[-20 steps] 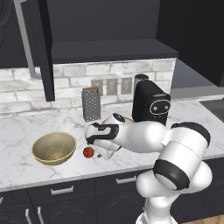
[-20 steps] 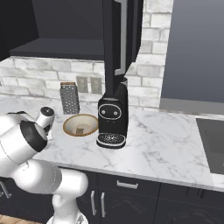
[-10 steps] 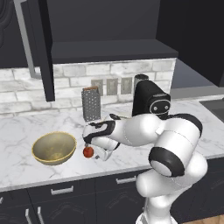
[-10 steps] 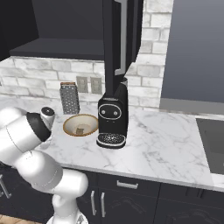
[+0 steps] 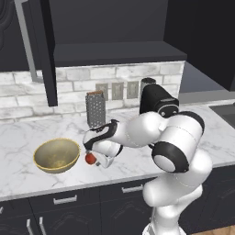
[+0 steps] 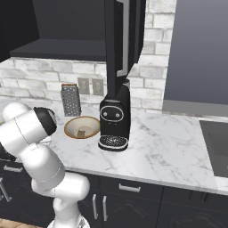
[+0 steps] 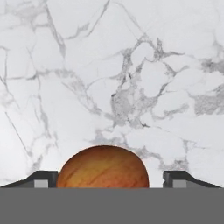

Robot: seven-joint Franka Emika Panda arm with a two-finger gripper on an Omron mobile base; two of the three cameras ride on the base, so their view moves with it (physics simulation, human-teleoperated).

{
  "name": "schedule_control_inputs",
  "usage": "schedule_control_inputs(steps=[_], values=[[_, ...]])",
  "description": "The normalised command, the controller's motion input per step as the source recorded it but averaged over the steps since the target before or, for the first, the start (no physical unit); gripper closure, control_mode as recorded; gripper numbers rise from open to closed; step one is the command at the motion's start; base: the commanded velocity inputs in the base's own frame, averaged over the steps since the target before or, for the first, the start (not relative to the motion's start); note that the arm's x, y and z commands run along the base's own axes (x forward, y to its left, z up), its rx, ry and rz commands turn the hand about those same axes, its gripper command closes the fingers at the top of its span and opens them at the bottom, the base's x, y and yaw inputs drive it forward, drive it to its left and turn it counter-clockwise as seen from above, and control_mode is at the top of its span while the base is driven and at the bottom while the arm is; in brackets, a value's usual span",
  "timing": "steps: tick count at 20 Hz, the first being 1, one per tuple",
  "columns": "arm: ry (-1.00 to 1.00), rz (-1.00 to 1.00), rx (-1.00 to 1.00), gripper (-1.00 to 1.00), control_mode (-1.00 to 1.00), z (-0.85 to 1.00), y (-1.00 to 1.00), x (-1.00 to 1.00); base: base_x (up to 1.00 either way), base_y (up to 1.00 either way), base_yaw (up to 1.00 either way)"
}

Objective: Pick both bowls and place them on the counter. Then place the garlic in one bowl and place the apple in the other bowl.

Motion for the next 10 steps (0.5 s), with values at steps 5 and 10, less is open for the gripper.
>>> schedule_control_inputs(steps=[5,10], values=[[0.01,0.00,0.00,1.00,-1.00,-0.09,0.11,0.00,0.00,0.00,0.00],[0.00,0.00,0.00,1.00,-1.00,0.03,0.06,0.00,0.00,0.00,0.00]])
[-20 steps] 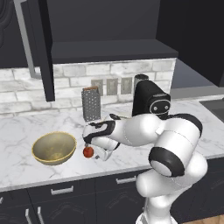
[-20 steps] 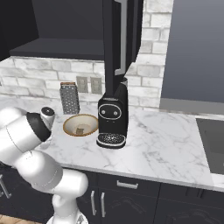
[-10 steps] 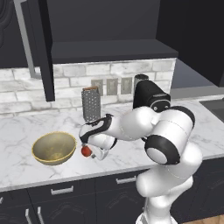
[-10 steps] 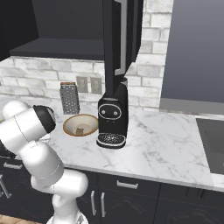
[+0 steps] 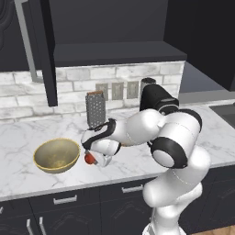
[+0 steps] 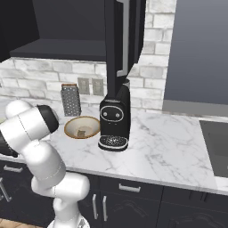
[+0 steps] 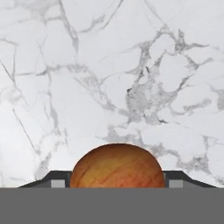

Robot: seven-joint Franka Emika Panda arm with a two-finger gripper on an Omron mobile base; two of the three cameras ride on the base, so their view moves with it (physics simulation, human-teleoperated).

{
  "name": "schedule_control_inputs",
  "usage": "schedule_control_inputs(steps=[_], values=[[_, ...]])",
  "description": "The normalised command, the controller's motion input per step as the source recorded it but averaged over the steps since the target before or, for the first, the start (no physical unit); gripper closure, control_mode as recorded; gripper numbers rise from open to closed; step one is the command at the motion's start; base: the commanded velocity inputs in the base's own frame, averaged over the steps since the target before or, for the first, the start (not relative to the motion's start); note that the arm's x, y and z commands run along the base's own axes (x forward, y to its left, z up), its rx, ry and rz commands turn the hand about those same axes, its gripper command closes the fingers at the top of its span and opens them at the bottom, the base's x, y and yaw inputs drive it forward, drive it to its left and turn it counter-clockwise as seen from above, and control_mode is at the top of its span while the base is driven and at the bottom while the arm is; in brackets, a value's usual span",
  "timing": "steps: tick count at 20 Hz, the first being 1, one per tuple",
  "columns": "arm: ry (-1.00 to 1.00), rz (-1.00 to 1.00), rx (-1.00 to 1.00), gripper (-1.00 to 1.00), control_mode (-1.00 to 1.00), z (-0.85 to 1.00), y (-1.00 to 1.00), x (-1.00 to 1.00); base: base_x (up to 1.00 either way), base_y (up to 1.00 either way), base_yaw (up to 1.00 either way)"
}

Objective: Pick both bowls and place them on the counter. Then place the garlic in one bowl and place the apple in the other bowl.

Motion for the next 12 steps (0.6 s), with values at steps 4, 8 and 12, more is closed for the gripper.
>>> schedule_control_inputs(steps=[4,8,12], values=[[0.00,-0.08,0.00,1.00,-1.00,0.41,-0.19,-0.08,0.00,0.00,0.00],[-0.02,-0.08,0.00,1.00,-1.00,0.57,-0.19,-0.24,0.00,0.00,0.00],[-0.05,-0.01,-0.01,1.00,-1.00,0.60,-0.13,-0.29,0.00,0.00,0.00]])
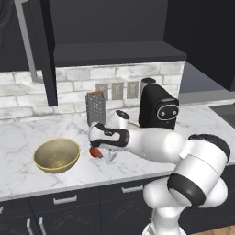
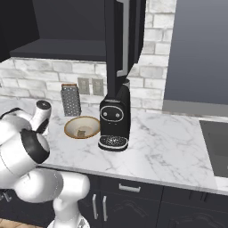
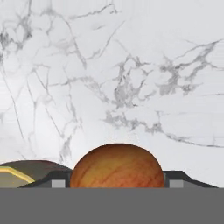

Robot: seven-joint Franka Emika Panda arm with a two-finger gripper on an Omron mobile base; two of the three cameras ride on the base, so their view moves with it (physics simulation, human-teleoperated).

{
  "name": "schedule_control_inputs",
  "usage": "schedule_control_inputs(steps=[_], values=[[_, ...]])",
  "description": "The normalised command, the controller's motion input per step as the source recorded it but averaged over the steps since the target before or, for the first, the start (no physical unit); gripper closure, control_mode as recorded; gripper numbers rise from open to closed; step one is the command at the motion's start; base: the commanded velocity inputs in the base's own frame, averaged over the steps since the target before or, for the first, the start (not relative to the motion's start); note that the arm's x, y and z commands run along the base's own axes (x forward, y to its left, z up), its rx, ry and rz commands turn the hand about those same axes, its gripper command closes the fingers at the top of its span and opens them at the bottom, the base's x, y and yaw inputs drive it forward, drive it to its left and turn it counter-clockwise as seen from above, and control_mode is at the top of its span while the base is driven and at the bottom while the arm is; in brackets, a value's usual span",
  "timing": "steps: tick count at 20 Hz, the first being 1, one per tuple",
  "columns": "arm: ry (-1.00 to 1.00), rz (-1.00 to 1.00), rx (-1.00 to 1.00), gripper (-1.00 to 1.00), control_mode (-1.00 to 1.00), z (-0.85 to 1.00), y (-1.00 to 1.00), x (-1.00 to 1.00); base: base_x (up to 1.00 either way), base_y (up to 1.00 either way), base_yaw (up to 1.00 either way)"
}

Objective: Pick both bowls and place them on the counter. Then place the garlic in one bowl and place the apple in the other bowl.

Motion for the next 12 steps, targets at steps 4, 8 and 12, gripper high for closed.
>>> schedule_control_inputs(steps=[4,8,12], values=[[-0.10,0.00,-0.04,1.00,-1.00,0.69,-0.03,-0.28,0.00,0.00,0.00],[-0.14,0.01,-0.10,1.00,-1.00,0.66,-0.01,-0.24,0.00,0.00,0.00],[-0.14,0.04,-0.13,1.00,-1.00,0.57,0.00,-0.17,0.00,0.00,0.00]])
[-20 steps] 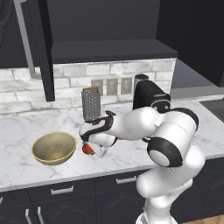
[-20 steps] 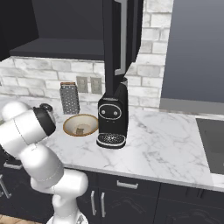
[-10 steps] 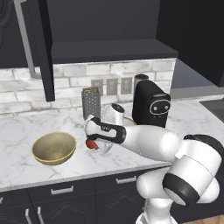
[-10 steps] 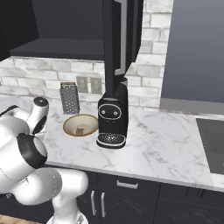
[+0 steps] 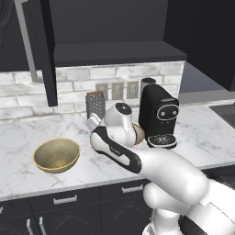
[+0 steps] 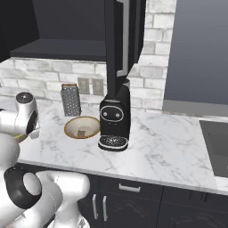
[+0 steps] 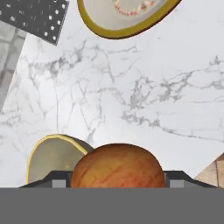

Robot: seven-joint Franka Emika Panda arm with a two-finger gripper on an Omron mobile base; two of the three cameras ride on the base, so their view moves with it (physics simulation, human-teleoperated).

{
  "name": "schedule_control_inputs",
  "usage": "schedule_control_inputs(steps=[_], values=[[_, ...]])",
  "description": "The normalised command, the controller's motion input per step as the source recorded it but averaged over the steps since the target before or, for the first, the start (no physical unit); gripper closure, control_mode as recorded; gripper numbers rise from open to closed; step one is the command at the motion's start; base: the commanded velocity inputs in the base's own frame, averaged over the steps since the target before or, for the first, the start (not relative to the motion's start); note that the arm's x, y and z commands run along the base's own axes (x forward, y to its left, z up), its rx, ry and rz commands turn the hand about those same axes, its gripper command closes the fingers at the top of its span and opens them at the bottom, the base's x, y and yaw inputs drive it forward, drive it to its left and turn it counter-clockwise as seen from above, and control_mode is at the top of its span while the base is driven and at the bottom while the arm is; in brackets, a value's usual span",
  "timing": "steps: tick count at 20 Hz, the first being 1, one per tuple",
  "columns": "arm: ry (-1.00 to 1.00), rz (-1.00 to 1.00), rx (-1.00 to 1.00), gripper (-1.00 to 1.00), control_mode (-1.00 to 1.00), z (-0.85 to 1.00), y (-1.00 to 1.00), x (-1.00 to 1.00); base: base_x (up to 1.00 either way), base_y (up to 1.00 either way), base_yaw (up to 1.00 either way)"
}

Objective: Pick both bowls and place them on the counter. Then place the garlic in one bowl and place the apple in the other bowl.

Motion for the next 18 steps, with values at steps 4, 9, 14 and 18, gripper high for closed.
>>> schedule_control_inputs(steps=[4,9,14,18], values=[[-0.11,0.08,-0.15,1.00,-1.00,0.42,0.00,-0.07,0.00,0.00,0.00],[-0.01,0.19,-0.14,1.00,-1.00,0.12,0.12,0.00,0.00,0.00,0.00],[0.00,0.25,-0.13,1.00,-1.00,0.02,0.23,0.00,0.00,0.00,0.00],[0.00,0.25,-0.13,1.00,-1.00,0.03,0.31,0.00,0.00,0.00,0.00]])
